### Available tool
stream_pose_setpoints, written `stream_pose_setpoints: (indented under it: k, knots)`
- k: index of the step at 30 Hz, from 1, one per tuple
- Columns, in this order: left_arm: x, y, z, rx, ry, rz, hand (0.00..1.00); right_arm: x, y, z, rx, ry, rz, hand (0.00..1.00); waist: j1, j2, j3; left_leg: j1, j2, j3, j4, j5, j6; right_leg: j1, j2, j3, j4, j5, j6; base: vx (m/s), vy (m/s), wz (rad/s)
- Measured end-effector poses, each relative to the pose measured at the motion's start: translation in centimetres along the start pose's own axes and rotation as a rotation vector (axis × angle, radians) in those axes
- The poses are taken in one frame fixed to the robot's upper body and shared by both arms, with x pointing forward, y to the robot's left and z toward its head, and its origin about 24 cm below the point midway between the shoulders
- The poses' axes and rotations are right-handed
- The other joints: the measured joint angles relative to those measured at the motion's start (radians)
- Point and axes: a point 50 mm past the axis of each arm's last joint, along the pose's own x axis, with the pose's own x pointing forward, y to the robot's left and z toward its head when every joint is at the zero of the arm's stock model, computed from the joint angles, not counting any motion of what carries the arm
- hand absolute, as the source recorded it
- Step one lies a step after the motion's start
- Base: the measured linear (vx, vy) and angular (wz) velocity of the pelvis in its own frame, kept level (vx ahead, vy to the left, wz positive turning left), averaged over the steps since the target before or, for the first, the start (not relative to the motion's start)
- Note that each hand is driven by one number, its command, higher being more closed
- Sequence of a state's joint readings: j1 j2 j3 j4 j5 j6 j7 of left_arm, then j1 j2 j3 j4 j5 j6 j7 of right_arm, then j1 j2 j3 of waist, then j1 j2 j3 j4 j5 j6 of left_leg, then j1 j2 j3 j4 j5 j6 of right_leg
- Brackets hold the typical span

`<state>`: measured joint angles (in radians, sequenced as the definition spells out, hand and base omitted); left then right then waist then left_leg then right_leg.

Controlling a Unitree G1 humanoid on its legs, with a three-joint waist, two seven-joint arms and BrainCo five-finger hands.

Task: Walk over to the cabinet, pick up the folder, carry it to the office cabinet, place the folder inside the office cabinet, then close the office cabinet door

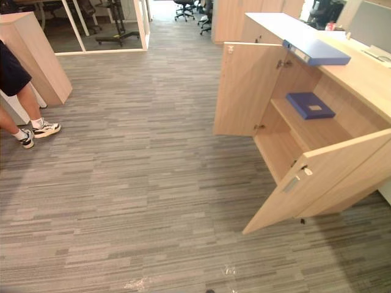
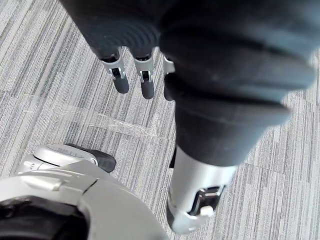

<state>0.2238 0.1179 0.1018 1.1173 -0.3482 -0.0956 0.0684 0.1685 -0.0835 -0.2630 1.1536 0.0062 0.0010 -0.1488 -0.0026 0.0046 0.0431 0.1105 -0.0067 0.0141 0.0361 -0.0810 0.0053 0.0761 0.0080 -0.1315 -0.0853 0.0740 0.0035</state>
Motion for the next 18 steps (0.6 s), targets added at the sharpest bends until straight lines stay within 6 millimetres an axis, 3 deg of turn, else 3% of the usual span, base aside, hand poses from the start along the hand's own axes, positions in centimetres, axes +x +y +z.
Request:
stream_pose_setpoints:
  k: [18]
  knots:
    - [0.05,0.03,0.40,0.039,-0.031,-0.012,0.00,0.07,0.46,0.69,0.026,-0.012,0.007,0.00,0.001,-0.020,0.025,0.015,-0.003,0.004,-0.033,0.021,-0.006,-0.001,-0.004,-0.002,-0.005,-0.002,0.007,-0.02,0.003,0.00]
